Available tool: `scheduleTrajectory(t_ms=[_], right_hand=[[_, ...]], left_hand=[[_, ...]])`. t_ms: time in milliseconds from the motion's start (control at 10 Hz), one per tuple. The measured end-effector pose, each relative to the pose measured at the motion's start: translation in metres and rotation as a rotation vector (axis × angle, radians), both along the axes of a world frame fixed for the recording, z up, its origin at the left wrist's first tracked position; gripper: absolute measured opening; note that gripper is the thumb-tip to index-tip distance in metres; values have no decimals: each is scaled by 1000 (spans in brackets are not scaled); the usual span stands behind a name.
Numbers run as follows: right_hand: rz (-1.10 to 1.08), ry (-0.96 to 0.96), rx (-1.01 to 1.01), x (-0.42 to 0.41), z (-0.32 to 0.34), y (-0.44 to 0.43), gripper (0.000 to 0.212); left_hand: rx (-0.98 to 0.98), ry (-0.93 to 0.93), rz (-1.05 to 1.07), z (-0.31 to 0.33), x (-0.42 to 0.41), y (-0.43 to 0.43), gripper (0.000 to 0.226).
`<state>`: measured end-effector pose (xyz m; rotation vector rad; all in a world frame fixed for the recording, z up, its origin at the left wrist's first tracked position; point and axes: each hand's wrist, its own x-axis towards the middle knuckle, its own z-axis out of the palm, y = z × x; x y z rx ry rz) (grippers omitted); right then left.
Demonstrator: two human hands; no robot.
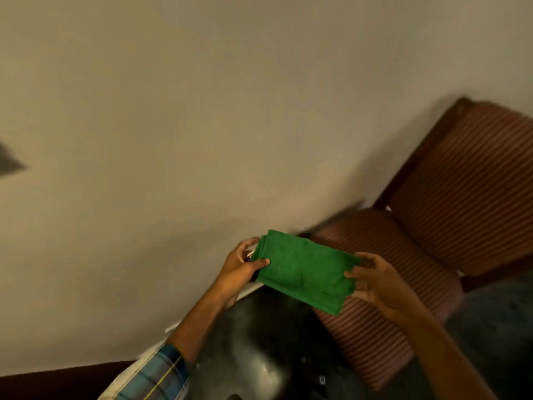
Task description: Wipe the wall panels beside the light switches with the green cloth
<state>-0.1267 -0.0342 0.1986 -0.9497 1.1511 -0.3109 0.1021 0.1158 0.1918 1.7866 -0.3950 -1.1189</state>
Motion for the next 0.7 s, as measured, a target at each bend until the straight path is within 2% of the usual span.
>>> scheduleTrajectory(t_ms=[100, 200, 300, 400, 500, 600, 700], right_hand=[[-58, 166, -93, -32, -63, -15, 39], [-5, 345, -172, -63, -127, -21, 28], [47, 560, -186, -103, -195, -29, 25], [51, 644, -208, -122, -226, -33, 27], [385, 873, -57, -133, -256, -37, 44], [541, 1039, -5, -128, -258, -43, 54], [528, 1025, -424, -122, -236, -26, 54]], left_hand=[[82, -124, -110, -56, -33, -45, 47], [158, -311, -298, -117, -70, -80, 32], [207, -437, -547, -192, -112, -116, 28], [216, -511, -712, -233, -131, -134, 35], [394, -694, -1085, -273, -145, -147, 51], [445, -798, -1165, -281, -137, -141, 61], [367, -914, -948, -259, -124, -94, 59]])
